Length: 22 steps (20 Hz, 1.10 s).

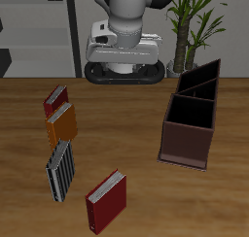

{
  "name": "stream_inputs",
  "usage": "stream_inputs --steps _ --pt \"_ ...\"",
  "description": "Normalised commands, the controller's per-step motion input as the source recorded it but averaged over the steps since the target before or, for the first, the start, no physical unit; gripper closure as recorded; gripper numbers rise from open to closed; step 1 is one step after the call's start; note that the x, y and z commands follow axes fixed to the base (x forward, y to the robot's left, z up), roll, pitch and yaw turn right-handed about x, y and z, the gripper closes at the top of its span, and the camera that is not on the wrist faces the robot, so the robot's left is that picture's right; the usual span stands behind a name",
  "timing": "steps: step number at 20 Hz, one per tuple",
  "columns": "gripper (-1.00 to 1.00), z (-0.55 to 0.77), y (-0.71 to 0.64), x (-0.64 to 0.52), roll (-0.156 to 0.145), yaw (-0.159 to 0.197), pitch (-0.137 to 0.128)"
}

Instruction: Place the striped book into the left desk caddy's back compartment

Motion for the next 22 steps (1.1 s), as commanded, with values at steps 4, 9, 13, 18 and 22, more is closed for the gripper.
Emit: stream_inputs --steps 4,9,13,18,22 --pt "-1.0 -0.08 -0.13 0.14 0.018 -0.006 0.029" --pt "-1.0 -0.01 -0.27 0.33 0.0 0.067 -0.008" --pt "-1.0 0.08 -0.26 0.25 0.005 0.018 -0.012" --pt "-1.0 0.22 -0.47 0.4 0.032 0.068 -0.08" --pt "-1.0 0.12 -0.43 0.28 0.006 0.022 -0.041"
